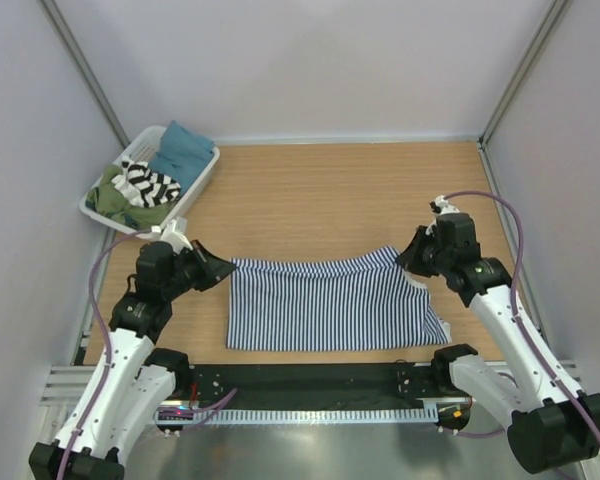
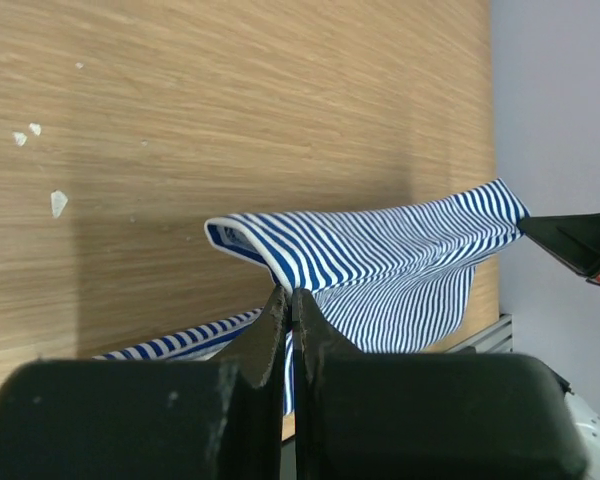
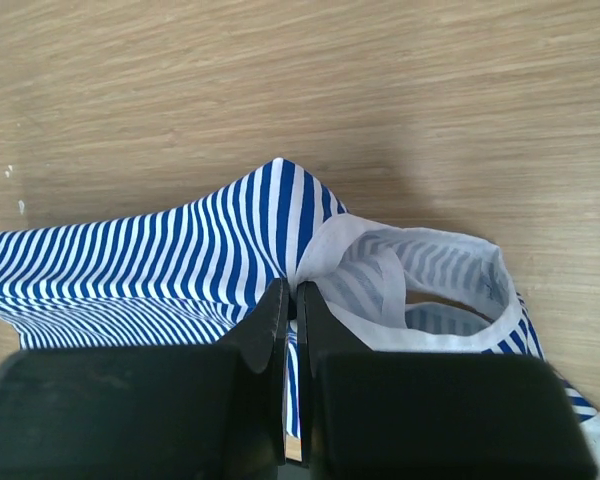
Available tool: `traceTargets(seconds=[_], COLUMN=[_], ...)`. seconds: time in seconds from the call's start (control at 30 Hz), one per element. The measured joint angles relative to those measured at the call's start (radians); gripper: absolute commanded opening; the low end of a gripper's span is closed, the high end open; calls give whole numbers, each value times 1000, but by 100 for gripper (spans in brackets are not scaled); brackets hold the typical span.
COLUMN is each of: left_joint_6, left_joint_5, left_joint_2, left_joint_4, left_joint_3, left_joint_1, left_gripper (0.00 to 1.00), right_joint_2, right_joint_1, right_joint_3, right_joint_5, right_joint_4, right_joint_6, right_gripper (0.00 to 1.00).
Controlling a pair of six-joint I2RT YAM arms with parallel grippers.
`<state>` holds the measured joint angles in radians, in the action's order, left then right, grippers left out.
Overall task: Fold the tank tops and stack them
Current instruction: Flatten the tank top out
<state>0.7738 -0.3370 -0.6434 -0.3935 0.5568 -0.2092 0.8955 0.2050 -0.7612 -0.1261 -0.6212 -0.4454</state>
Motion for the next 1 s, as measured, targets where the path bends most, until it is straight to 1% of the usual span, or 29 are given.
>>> traceTargets(seconds=[0.1,0.17,0.37,0.53,0.73,1.0], left_joint_6=[0,-2,-22,-24,-23,-23], left_joint_5=[-5,-6,-14,-23,-23,-27], left_joint_2=[16,27,76,155,202,197], left_joint_4=[-19,-48,-118,-189,-259,-305], left_joint_3=[34,85,313,435,517,555], left_joint_1=[0,0,0,0,0,0], left_gripper=[0,0,0,0,0,0], right_joint_2=[-27,-65,-201,-281,-328,-326], right_joint_1=[0,0,0,0,0,0], right_joint_3=[-18,-50,-268,-419,-505,-587], right_joint_5=[-4,-13,-44,-75,-102,-108], right_joint_4=[-8,-18,-65,-125,-223,-294], right_joint_6=[-6,-6,-2,6,13,21], right_gripper=[1,1,1,1,1,1])
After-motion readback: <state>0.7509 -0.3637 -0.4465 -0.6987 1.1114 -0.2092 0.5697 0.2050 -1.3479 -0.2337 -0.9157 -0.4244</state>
